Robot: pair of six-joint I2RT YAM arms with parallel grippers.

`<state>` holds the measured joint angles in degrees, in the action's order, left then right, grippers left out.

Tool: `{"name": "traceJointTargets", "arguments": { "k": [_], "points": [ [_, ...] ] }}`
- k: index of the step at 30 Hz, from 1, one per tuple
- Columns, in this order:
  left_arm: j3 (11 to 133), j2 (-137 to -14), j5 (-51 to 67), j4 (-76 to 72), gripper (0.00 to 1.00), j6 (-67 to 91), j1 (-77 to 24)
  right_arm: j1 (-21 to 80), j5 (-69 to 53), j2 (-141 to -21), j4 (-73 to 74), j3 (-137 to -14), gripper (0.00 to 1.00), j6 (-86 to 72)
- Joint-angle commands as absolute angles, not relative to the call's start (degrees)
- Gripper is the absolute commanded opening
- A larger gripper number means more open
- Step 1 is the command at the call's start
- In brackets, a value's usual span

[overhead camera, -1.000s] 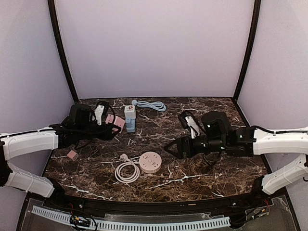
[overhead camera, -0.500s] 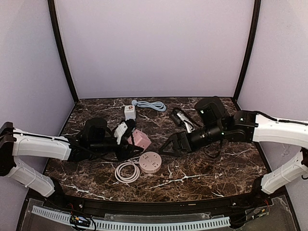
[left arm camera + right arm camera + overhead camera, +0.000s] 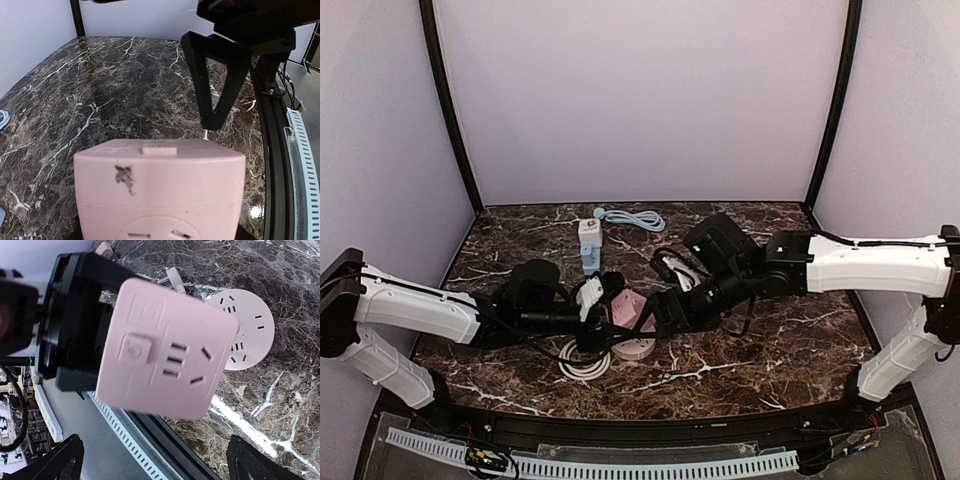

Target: Insert the plug

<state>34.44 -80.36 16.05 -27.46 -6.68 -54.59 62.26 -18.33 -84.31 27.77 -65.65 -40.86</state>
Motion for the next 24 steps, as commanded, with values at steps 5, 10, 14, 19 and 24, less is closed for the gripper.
{"name": "traceJointTargets", "arguments": {
  "k": [5,10,14,19,24],
  "points": [
    [34.6,-81.5,16.3,-30.6,0.26,-9.5,-57.5,62.4,-16.5,-90.1,28.2,-71.7,0.99,-44.4],
    [34.6,-81.5,15.4,-30.8,0.25,-10.3,-58.8,60.5,-17.7,-91.2,26.0,-71.7,0.94,-46.2],
    [34.7,-82.2,14.8,-31.1,0.25,-10.8,-59.3,60.2,-20.9,-93.5,25.1,-72.4,0.86,-46.1],
    [35.2,-83.3,13.9,-31.4,0.25,-11.3,-59.5,60.2,-23.3,-95.5,24.2,-72.8,0.67,-46.2],
    [35.1,-83.4,11.8,-31.9,0.27,-11.2,-59.6,60.1,-23.8,-95.5,24.1,-73.0,0.43,-46.3]
  ]
}}
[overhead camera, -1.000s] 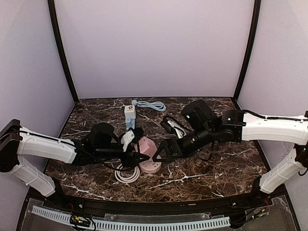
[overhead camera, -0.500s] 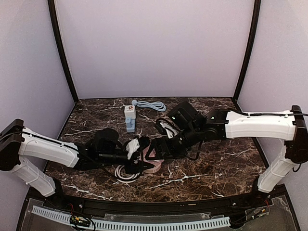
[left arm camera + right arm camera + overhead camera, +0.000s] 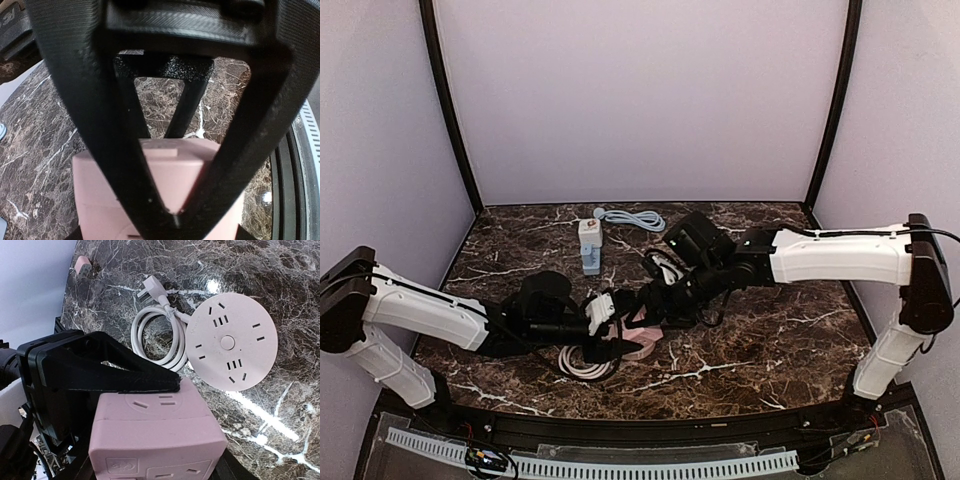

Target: Insert the plug

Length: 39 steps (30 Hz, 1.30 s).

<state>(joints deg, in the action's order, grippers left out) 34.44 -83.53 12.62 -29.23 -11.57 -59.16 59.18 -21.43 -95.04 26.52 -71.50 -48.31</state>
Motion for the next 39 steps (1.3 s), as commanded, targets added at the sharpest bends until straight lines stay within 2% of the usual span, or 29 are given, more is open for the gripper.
{"name": "traceJointTargets", "arguments": {
  "k": [1,2,4,6,15,25,31,39],
  "points": [
    [35.1,-83.2,11.2,-31.8,0.38,-10.9,-59.6,60.2,-23.7,-95.3,24.1,-73.0,0.38,-46.4],
    [35.2,-83.1,9.7,-30.9,0.46,-10.4,-59.6,60.2,-23.5,-95.2,24.2,-73.0,0.33,-46.4],
    [34.7,-82.5,7.7,-30.5,0.85,-9.4,-59.6,60.2,-22.1,-95.1,24.8,-73.0,0.3,-46.3],
    [33.0,-81.2,6.0,-31.3,0.97,-8.6,-59.5,60.1,-19.0,-95.4,27.1,-73.8,0.29,-45.5],
    [27.6,-73.6,-3.7,-32.7,0.98,-2.8,-59.1,59.7,-7.8,-97.3,36.2,-77.9,0.22,-45.5],
    [29.4,-85.0,-7.4,-29.3,0.85,2.7,-56.2,56.3,0.4,-91.3,37.3,-68.7,0.21,-46.4],
    [30.5,-88.6,-2.4,-29.1,0.97,0.6,-56.0,54.7,2.8,-85.7,37.6,-63.9,0.21,-45.9],
    [36.6,-96.2,2.9,-21.1,0.98,-5.4,-55.1,54.4,3.9,-80.7,37.9,-61.2,0.22,-45.5]
  ]
}}
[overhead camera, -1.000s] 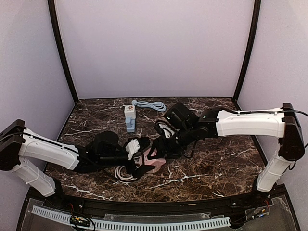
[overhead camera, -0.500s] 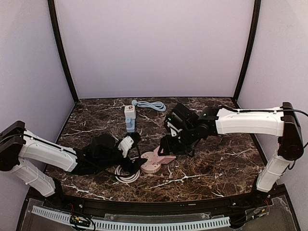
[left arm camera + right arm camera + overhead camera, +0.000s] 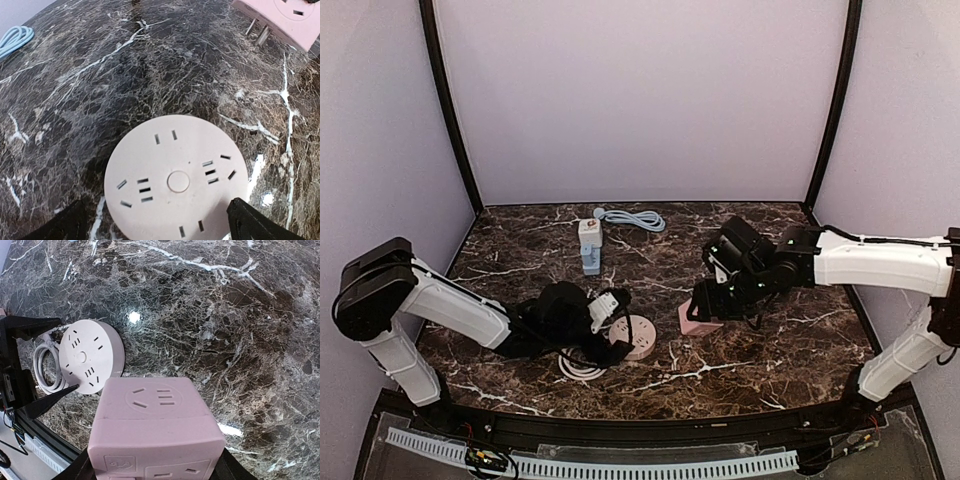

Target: Insert the plug

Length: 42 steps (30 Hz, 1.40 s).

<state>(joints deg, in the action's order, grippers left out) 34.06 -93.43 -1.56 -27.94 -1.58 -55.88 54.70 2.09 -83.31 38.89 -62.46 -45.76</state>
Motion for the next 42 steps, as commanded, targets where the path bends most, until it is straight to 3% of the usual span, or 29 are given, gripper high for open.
{"name": "traceJointTargets", "arguments": {
  "k": [1,10,17,28,42],
  "points": [
    [36.9,-96.4,3.3,-20.4,0.98,-6.0,-54.9,54.4,3.9,-80.2,38.0,-61.0,0.22,-45.4],
    [41.1,-99.2,5.0,-16.8,0.84,-5.8,-54.1,54.3,5.3,-77.5,38.1,-59.4,0.23,-44.8],
    [46.0,-102.9,3.4,-16.1,0.7,5.2,-55.8,54.2,8.5,-76.4,40.3,-59.0,0.23,-44.7],
    [52.5,-108.3,-10.8,-15.6,0.68,32.2,-63.3,53.8,10.6,-74.2,42.1,-58.7,0.23,-44.9],
    [49.5,-105.6,-6.2,-25.5,0.73,42.8,-65.1,53.7,12.5,-74.3,45.0,-60.7,0.23,-43.5]
  ]
}}
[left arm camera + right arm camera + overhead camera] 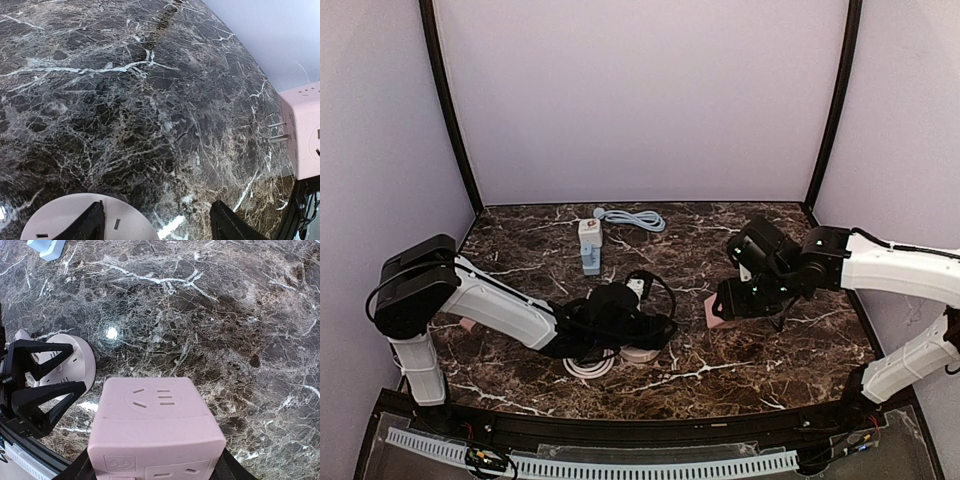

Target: Insert the plug

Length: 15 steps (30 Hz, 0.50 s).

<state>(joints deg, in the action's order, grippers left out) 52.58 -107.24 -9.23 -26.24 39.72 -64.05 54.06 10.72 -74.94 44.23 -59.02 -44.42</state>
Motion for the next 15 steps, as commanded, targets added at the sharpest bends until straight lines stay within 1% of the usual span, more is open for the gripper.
{"name": "traceJointTargets", "arguments": {
  "k": [1,4,7,11,13,15],
  "points": [
    [49.1,-104.7,-7.6,-25.2,0.75,41.9,-65.2,53.7,12.5,-74.5,45.2,-61.0,0.24,-43.4],
    [46.3,-99.5,-12.3,-23.9,0.81,39.2,-65.2,53.7,12.4,-75.4,45.6,-61.9,0.24,-43.1],
    [44.1,-95.1,-18.3,-20.5,0.89,34.5,-65.1,53.7,12.1,-76.6,45.9,-63.1,0.23,-42.6],
    [41.6,-88.3,-26.5,-12.6,0.93,33.0,-65.1,53.7,11.8,-78.1,46.1,-64.3,0.23,-42.2],
    [39.5,-84.6,-29.0,-9.5,0.94,33.9,-64.7,53.7,11.7,-78.7,46.1,-64.8,0.23,-42.1],
    [36.5,-82.2,-28.6,-8.6,0.94,35.4,-63.6,53.7,11.7,-79.2,46.0,-65.1,0.23,-42.0]
  ]
}}
